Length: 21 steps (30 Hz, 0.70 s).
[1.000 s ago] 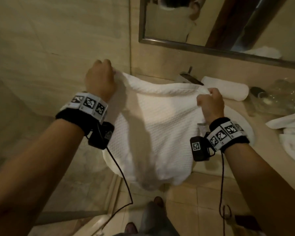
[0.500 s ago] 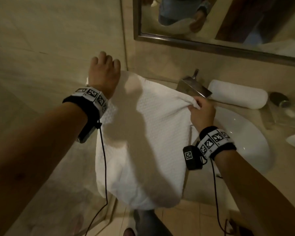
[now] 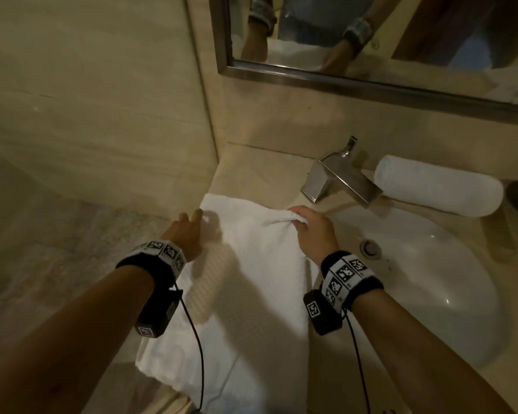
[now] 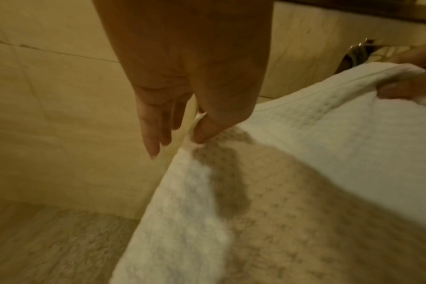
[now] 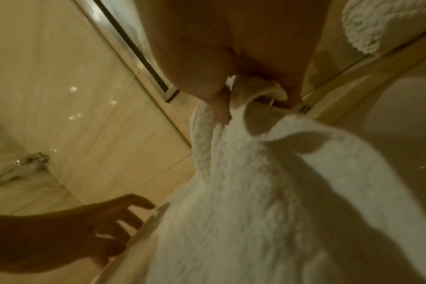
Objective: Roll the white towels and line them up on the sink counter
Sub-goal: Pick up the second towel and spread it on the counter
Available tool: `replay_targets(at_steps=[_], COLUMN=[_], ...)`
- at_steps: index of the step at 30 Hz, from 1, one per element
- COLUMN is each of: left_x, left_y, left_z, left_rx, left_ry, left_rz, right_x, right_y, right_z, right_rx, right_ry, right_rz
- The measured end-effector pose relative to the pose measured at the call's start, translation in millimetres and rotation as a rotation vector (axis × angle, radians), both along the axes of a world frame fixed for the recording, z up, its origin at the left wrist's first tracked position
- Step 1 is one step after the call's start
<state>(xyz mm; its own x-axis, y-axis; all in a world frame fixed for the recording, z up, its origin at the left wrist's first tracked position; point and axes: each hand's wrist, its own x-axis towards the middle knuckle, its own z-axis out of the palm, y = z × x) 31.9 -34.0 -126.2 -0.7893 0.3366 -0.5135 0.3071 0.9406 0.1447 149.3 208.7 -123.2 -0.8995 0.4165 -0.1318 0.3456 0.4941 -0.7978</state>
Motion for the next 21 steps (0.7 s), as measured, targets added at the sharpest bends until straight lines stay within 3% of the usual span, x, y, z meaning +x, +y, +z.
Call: replay_targets(at_steps=[8, 12, 15, 21], left_x=[-35.7, -54.8, -69.3, -76.2], left_y=[28.8, 37.7, 41.0, 48.7], left_z=[-0.2, 9.1, 11.8, 18.2], left_rx=[0.002, -0.094, -0.142, -0.215], left_ry=[0.021, 0.046, -0.025, -0.104], left_rz=[-0.196, -0.249, -0.291, -0.364], right_x=[-9.2, -8.5, -10.6, -13.8], right_y=[17.1, 31.7, 32.1, 27.8], right_z=[-17.0, -5.1, 5.9, 7.0], right_rx=[0.216, 0.311, 0.382, 0.413], right_ry=[-0.218, -0.441, -0.582, -0.682], right_rz=[0.093, 0.045, 0.051, -0.146])
